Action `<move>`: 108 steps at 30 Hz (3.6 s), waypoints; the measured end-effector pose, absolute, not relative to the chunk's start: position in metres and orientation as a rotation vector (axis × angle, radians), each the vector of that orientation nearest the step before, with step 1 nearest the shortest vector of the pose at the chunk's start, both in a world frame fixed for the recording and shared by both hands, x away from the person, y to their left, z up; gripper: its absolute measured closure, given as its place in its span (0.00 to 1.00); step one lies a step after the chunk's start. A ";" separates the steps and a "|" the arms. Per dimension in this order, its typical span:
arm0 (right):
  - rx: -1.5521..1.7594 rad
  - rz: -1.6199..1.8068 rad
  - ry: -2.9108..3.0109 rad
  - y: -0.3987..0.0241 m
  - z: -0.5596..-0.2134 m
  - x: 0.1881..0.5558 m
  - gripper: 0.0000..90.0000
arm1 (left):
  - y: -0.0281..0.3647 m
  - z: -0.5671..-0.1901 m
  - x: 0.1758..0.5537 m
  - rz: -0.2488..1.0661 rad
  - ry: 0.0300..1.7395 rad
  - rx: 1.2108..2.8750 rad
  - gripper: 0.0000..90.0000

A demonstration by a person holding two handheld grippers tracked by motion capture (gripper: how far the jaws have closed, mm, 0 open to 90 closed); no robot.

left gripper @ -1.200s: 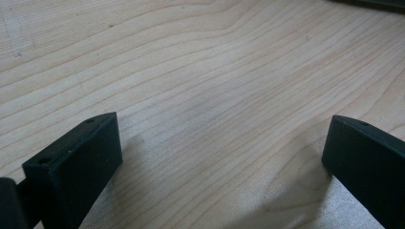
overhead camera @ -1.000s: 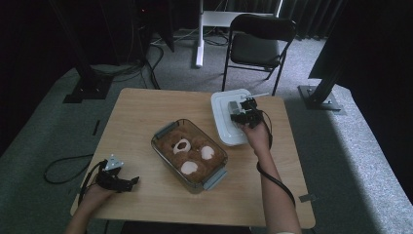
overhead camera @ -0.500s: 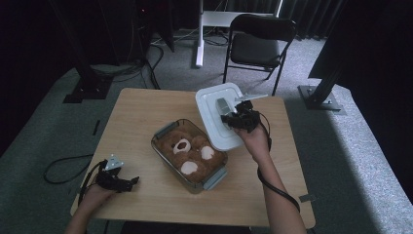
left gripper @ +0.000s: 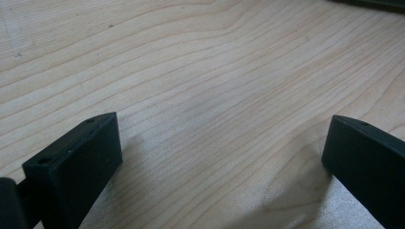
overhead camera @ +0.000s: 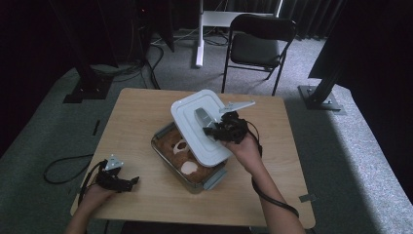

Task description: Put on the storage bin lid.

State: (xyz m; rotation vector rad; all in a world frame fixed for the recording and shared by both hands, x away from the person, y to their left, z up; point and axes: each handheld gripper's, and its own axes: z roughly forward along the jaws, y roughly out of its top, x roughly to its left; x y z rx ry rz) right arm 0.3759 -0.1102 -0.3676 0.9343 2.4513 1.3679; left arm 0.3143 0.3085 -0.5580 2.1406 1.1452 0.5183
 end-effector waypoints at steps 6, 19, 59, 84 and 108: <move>0.844 1.381 2.574 -0.090 -0.377 0.363 0.76 | 0.309 -0.558 0.314 0.520 1.145 2.141 0.00; 0.776 1.292 2.710 -0.065 -0.404 0.358 0.76 | 0.308 -0.558 0.314 0.520 1.145 2.141 0.00; 0.801 1.426 2.585 -0.083 -0.394 0.364 0.20 | 0.306 -0.557 0.315 0.530 1.178 2.122 0.00; 1.258 1.273 2.402 -0.152 -0.518 0.456 0.13 | 0.234 -0.531 0.331 0.541 1.118 2.058 0.00; 1.243 1.352 2.380 -0.157 -0.528 0.415 0.16 | 0.194 -0.527 0.354 0.549 1.037 2.149 0.00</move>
